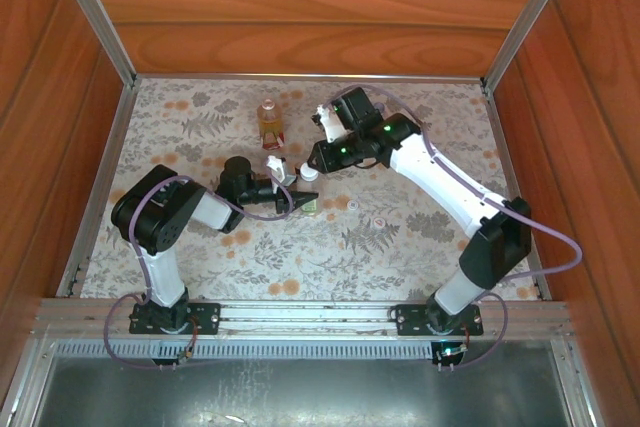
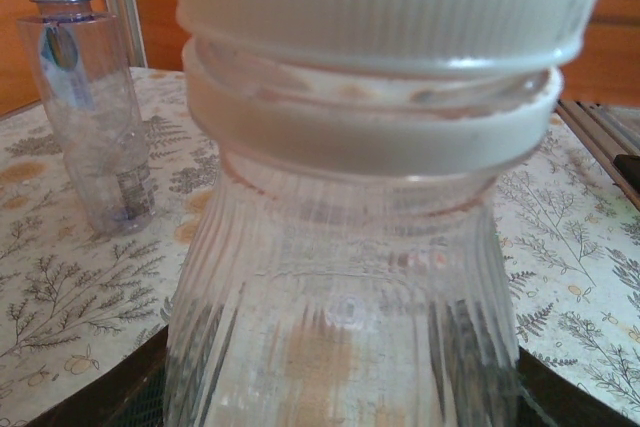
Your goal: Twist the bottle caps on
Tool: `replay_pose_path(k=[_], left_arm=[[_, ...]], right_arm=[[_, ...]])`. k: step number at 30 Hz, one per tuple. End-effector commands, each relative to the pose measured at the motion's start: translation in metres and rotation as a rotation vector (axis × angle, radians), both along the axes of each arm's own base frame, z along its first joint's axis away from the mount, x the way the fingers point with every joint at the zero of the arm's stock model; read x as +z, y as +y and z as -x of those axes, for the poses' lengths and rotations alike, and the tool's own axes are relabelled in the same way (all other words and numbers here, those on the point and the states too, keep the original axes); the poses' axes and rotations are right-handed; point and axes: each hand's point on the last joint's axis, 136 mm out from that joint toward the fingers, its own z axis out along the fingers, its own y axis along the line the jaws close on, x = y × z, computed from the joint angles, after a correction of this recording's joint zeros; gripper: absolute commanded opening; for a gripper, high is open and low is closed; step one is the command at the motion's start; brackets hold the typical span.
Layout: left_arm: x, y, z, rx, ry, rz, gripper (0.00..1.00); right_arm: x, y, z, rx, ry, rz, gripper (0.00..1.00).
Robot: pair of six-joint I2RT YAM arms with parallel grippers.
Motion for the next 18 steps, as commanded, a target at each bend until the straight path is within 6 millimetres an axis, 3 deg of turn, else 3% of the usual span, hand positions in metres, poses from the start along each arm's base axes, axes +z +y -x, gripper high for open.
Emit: replay_pose_path(k=[1,11,15,18], left_arm=[[-0.030,0.009,0.005,0.017,0.089,-0.077,0.57],[-0.028,0.010,0.003,0.027,0.081,-0.077,0.56],[-0.027,0.009,0.002,0.027,0.079,-0.076,0.56],[-0.027,0.009,0.002,0.026,0.079,-0.075,0.56]], right_arm=[[0.001,0.001,0.003,0.034,0.016,-0.001,0.25],[-0.017,-0.003,0.059,0.073,0.122,-0.034,0.18],[-0.010,-0.004,0.066,0.062,0.102,-0.058,0.18],[-0.004,-0.007,0.060,0.042,0.067,-0.042,0.18]])
